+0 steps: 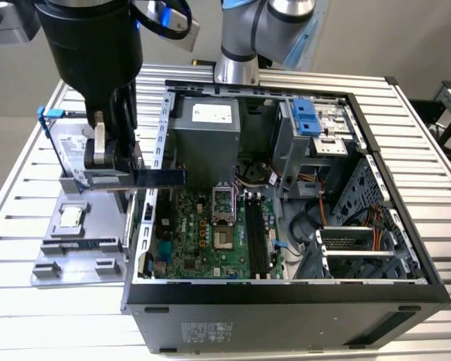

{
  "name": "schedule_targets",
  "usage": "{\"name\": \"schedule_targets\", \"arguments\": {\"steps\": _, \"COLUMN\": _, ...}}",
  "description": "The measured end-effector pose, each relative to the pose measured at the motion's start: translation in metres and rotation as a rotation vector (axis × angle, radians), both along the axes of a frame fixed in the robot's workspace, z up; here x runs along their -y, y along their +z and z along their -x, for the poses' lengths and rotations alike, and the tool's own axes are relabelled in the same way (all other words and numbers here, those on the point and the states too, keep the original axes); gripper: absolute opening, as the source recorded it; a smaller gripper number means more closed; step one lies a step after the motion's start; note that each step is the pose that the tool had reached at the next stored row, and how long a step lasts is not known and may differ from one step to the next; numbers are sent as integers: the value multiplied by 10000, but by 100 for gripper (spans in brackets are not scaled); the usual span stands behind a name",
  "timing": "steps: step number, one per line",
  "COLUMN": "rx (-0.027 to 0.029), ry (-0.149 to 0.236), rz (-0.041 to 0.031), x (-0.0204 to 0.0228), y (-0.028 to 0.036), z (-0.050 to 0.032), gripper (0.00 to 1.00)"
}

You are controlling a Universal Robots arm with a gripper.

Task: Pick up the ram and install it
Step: 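Pick up the ram and move it above insertion slot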

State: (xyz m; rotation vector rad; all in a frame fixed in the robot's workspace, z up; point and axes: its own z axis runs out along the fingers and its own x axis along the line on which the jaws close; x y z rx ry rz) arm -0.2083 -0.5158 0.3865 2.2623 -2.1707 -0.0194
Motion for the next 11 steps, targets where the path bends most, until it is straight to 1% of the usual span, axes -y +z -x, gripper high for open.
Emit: {"name": "schedule_targets", "arguments": {"steps": 11, "rx": -5, "ry": 0, "rz": 0, "x": 0, "y": 0, "z": -296, "gripper": 0}}
